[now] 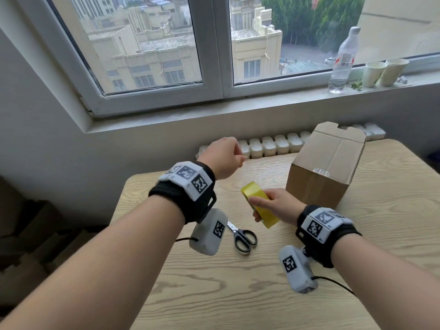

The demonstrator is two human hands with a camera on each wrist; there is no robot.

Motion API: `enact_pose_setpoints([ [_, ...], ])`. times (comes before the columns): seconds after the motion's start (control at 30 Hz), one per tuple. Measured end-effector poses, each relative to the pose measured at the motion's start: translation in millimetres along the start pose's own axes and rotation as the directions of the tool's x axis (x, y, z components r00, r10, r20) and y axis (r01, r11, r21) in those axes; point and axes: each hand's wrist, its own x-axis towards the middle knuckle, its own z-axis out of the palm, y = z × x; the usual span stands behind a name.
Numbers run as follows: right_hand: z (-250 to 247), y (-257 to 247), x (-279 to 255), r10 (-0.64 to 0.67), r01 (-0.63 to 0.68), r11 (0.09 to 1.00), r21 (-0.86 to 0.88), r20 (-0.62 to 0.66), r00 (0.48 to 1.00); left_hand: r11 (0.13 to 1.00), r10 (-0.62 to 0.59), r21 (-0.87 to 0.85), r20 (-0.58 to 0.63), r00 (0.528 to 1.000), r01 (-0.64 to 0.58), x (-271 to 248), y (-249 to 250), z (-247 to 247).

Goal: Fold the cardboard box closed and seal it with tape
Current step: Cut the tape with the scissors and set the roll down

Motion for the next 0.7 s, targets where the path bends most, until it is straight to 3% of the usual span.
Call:
enact_pose_setpoints([
  [0.17,9.0,-15.0,1.2,0.066,-0.069,0.975,0.211,0.023,0.998,0.999,0.003,0.034,-0.031,1.0,-0.002,2.2,-5.7,-14.1],
  [0.4,6.2,-32.1,5.7,0.132,-0.131,0.991,0.012,-0.079,0.988,0.995,0.082,0.061,-0.052,0.995,-0.078,9.0,15.1,-50.2],
  [0.47,-0.3,-39.2,10.4,0.116,-0.115,0.993,0.018,-0.117,0.986,0.996,0.073,0.067,-0.096,0.993,-0.067,14.4,19.2,-61.8],
  [0.6,-11.5,-53.9,12.4,0.152,-0.141,0.969,0.202,-0.039,0.988,0.998,0.024,0.06,-0.119,0.993,-0.017,23.7,18.2,-79.3],
  [0.7,-18.3,-55.3,21.2,0.138,-0.135,0.989,0.061,-0.058,0.989,0.999,0.011,0.046,-0.123,0.992,-0.005,28.7,22.1,-77.9],
])
